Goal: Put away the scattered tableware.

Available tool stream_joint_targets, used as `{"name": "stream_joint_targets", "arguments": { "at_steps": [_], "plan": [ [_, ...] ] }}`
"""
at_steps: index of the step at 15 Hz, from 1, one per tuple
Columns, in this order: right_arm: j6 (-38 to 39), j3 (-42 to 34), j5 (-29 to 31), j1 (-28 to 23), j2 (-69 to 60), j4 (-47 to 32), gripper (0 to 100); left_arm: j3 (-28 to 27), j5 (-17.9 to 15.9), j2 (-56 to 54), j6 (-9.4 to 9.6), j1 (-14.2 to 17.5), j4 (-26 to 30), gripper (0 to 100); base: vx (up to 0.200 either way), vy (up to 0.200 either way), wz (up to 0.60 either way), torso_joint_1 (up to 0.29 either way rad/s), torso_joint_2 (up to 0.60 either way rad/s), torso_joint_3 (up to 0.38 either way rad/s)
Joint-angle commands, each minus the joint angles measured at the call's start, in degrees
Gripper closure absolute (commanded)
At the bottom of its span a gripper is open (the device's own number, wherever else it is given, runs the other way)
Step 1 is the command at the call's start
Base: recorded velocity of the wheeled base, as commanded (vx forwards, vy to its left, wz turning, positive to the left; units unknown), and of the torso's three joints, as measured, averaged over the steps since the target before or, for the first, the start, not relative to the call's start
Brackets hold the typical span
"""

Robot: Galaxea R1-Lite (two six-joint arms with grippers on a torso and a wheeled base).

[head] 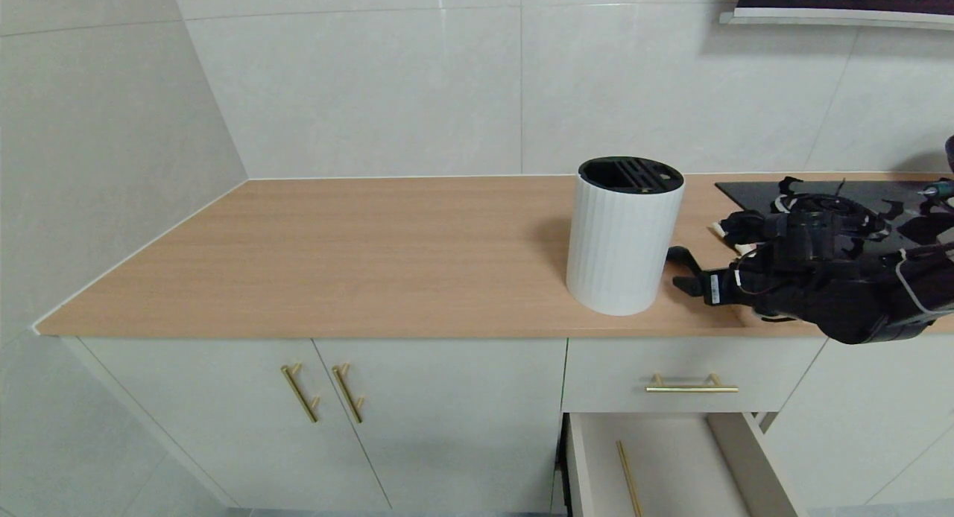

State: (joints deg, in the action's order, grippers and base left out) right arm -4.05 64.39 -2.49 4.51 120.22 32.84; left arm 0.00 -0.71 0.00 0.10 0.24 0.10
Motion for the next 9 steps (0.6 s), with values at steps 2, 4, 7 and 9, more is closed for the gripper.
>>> {"name": "stream_joint_targets", "arguments": {
  "at_steps": [2,4,7,9],
  "plan": [
    [0.1,0.6,-0.1,0.1,1.1,0.0,0,0.0,0.0,0.0,-0.01,0.0,0.0,0,0.0,0.0,0.0,0.0,0.0,0.0],
    [0.1,0.7,0.0,0.1,1.5,0.0,0,0.0,0.0,0.0,0.08,0.0,0.0,0,0.0,0.0,0.0,0.0,0.0,0.0],
    [0.1,0.7,0.0,0.1,1.9,0.1,0,0.0,0.0,0.0,-0.01,0.0,0.0,0,0.0,0.0,0.0,0.0,0.0,0.0],
    [0.1,1.2,0.0,0.1,2.5,0.0,100,0.0,0.0,0.0,-0.01,0.0,-0.1,0,0.0,0.0,0.0,0.0,0.0,0.0]
  ]
}}
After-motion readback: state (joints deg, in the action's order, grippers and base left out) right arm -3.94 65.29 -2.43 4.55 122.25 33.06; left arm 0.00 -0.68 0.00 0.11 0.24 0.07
